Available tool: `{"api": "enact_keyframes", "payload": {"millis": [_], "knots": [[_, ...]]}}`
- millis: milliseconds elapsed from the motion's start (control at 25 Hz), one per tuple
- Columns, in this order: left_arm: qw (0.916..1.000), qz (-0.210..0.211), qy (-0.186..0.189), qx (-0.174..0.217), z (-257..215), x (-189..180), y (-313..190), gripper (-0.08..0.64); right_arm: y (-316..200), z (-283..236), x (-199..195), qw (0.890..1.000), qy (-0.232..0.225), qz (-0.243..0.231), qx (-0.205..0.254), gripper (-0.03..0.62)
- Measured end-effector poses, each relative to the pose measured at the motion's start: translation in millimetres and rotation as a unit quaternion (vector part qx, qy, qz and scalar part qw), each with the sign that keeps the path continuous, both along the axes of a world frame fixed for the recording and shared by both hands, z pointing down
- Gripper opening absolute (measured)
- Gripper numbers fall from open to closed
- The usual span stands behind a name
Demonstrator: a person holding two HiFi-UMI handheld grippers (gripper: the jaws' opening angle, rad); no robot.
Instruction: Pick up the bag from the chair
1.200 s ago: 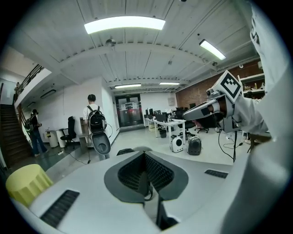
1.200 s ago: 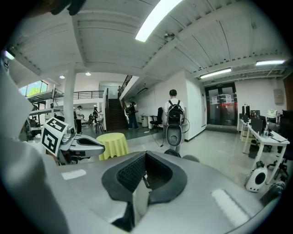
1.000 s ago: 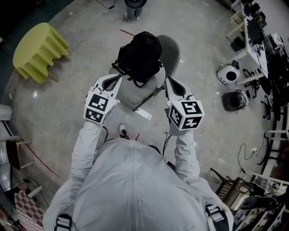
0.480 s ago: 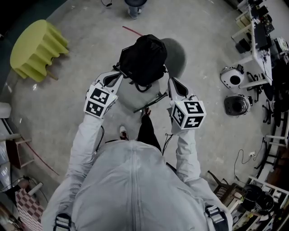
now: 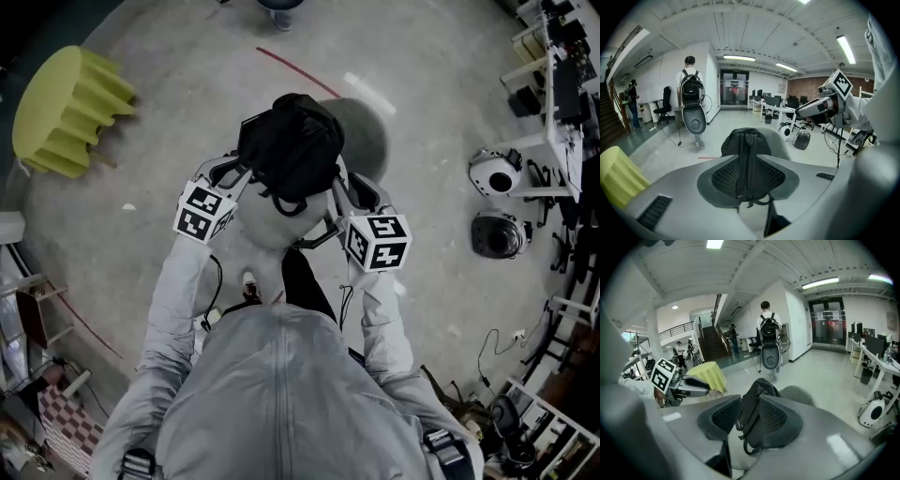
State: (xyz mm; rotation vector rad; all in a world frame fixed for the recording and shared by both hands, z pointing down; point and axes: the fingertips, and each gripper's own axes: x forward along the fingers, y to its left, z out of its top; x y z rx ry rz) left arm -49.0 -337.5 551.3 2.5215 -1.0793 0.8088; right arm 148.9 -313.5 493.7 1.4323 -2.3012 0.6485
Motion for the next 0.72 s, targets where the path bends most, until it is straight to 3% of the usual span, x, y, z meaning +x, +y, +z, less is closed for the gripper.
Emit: {"api": "enact_keyframes", "payload": {"millis": [360,520,720], "knots": [[0.9936,0.038,-0.027,-0.103,102.4,25.5,-73.7,0.202,-72.0,104.3,13.9,0.995,-0.024,-0.014,-0.096,0.248],[0.9889,0.035,-0.028,-0.142,145.2,24.0,-99.2,0.219,-89.8,142.6,10.9,0.991,-0.032,-0.015,-0.129,0.290],[0.9889,0.036,-0.034,-0.140,176.2,20.5,-131.1,0.247,-102.6,183.5,14.0,0.984,-0.036,-0.015,-0.173,0.307]]}}
